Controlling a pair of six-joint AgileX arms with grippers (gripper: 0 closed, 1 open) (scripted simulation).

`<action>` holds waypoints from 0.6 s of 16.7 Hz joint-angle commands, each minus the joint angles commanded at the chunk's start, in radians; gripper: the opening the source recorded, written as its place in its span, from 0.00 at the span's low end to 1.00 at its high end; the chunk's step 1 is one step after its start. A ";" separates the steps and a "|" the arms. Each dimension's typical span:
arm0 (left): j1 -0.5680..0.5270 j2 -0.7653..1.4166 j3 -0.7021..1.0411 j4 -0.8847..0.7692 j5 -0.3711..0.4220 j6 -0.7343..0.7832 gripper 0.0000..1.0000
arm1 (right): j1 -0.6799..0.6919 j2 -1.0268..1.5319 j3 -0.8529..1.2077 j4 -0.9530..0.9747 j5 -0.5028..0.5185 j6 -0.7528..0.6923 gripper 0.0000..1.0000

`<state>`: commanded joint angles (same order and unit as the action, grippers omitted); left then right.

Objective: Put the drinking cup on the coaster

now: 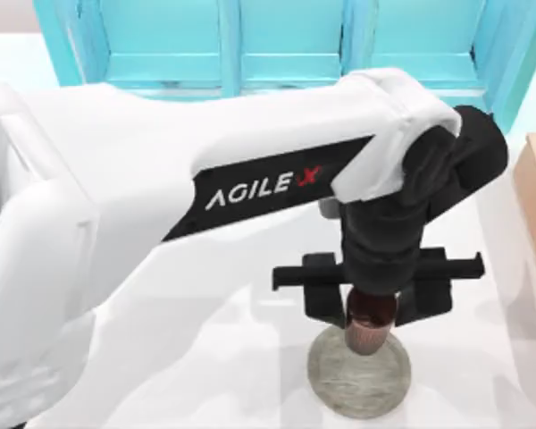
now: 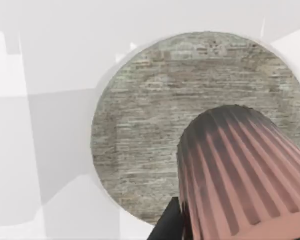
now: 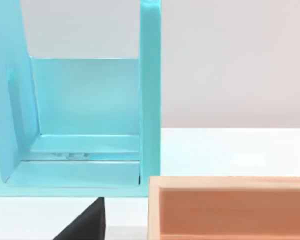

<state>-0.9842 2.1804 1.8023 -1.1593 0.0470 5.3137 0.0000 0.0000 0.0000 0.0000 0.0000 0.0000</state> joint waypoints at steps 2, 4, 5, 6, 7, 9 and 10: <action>-0.007 0.016 -0.056 0.060 0.005 0.005 0.00 | 0.000 0.000 0.000 0.000 0.000 0.000 1.00; -0.008 0.024 -0.083 0.090 0.007 0.006 0.00 | 0.000 0.000 0.000 0.000 0.000 0.000 1.00; -0.008 0.024 -0.084 0.090 0.007 0.006 0.00 | 0.000 0.000 0.000 0.000 0.000 0.000 1.00; -0.008 0.024 -0.084 0.090 0.007 0.006 0.00 | 0.000 0.000 0.000 0.000 0.000 0.000 1.00; -0.008 0.024 -0.084 0.090 0.007 0.006 0.00 | 0.000 0.000 0.000 0.000 0.000 0.000 1.00; -0.008 0.024 -0.084 0.090 0.007 0.006 0.15 | 0.000 0.000 0.000 0.000 0.000 0.000 1.00; -0.008 0.024 -0.084 0.090 0.007 0.006 0.23 | 0.000 0.000 0.000 0.000 0.000 0.000 1.00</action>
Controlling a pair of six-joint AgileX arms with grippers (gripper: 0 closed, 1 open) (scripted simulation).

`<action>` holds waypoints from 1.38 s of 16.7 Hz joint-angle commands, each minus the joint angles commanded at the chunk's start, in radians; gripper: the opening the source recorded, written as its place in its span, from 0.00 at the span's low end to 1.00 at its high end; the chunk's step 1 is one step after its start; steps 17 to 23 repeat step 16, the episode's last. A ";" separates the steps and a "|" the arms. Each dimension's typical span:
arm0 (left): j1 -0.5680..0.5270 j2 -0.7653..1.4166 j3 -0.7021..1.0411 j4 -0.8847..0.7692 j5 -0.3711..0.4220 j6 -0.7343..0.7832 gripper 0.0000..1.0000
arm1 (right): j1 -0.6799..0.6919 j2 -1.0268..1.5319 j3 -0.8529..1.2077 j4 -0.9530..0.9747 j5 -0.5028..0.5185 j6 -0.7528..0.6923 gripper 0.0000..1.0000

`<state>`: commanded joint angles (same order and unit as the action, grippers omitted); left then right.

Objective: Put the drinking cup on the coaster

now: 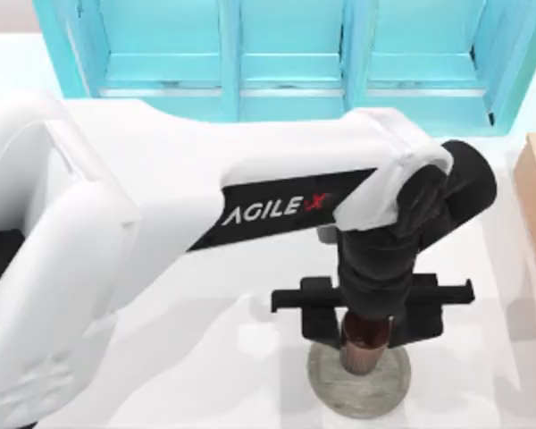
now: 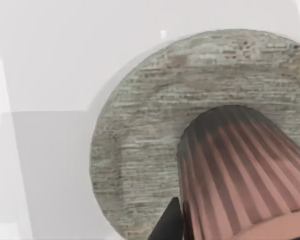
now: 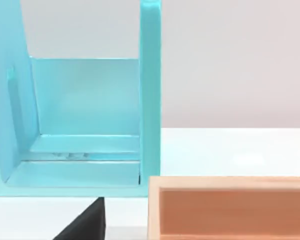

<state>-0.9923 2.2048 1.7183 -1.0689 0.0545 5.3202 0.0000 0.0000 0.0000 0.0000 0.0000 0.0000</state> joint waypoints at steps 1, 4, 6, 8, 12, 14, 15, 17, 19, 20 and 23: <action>0.000 0.000 0.000 0.000 0.000 0.000 0.30 | 0.000 0.000 0.000 0.000 0.000 0.000 1.00; 0.000 0.000 0.000 0.000 0.000 0.000 0.53 | 0.000 0.000 0.000 0.000 0.000 0.000 1.00; 0.000 0.000 0.000 0.000 0.000 0.000 0.68 | 0.000 0.000 0.000 0.000 0.000 0.000 1.00; 0.000 0.000 0.000 0.000 0.000 0.000 0.83 | 0.000 0.000 0.000 0.000 0.000 0.000 1.00; 0.000 0.000 0.000 0.000 0.000 0.000 1.00 | 0.000 0.000 0.000 0.000 0.000 0.000 1.00; 0.000 0.000 0.000 0.000 0.000 0.000 1.00 | 0.000 0.000 0.000 0.000 0.000 0.000 1.00; 0.000 0.000 0.000 0.000 0.000 0.000 1.00 | 0.000 0.000 0.000 0.000 0.000 0.000 1.00; 0.000 0.000 0.000 0.000 0.000 0.000 1.00 | 0.000 0.000 0.000 0.000 0.000 0.000 1.00; 0.000 0.000 0.000 0.000 0.000 0.000 1.00 | 0.000 0.000 0.000 0.000 0.000 0.000 1.00; 0.000 0.000 0.000 0.000 0.000 0.000 1.00 | 0.000 0.000 0.000 0.000 0.000 0.000 1.00; 0.000 0.000 0.000 0.000 0.000 0.000 1.00 | 0.000 0.000 0.000 0.000 0.000 0.000 1.00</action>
